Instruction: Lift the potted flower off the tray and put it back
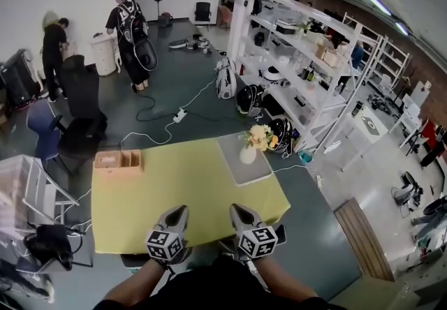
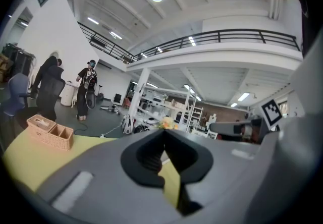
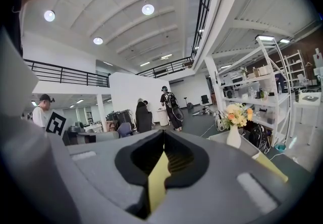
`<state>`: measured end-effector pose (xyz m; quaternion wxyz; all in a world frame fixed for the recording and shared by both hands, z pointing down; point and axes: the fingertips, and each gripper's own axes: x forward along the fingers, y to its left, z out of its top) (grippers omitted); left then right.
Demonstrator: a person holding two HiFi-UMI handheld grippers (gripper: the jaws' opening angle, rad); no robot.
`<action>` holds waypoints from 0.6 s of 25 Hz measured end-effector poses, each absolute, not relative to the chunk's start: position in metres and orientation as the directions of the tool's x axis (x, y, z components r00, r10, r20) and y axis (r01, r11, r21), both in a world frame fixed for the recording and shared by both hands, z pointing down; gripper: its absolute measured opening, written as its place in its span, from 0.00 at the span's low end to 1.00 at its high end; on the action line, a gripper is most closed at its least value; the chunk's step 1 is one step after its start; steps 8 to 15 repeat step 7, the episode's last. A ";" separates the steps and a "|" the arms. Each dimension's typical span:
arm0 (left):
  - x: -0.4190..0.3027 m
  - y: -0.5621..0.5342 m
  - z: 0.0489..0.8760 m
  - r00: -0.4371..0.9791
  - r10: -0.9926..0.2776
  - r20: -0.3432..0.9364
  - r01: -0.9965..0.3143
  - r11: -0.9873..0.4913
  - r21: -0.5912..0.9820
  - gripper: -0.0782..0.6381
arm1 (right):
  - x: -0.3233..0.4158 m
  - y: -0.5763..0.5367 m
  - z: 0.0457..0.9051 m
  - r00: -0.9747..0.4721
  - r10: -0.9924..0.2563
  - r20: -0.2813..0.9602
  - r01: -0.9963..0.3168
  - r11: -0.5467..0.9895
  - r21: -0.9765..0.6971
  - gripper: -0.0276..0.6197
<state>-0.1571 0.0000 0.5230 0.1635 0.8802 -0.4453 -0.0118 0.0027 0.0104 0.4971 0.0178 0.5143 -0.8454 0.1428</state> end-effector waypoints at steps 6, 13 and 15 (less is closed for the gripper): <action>-0.163 0.001 0.527 0.600 -0.790 0.126 -0.782 -0.545 0.303 0.12 | -0.004 0.013 0.503 -0.476 -0.859 0.191 -0.873 0.433 -0.225 0.05; -0.163 0.001 0.527 0.600 -0.790 0.127 -0.782 -0.545 0.303 0.12 | -0.004 0.013 0.504 -0.476 -0.858 0.193 -0.873 0.433 -0.226 0.05; -0.163 0.001 0.527 0.600 -0.790 0.127 -0.782 -0.545 0.303 0.12 | -0.004 0.013 0.504 -0.476 -0.858 0.193 -0.873 0.433 -0.226 0.05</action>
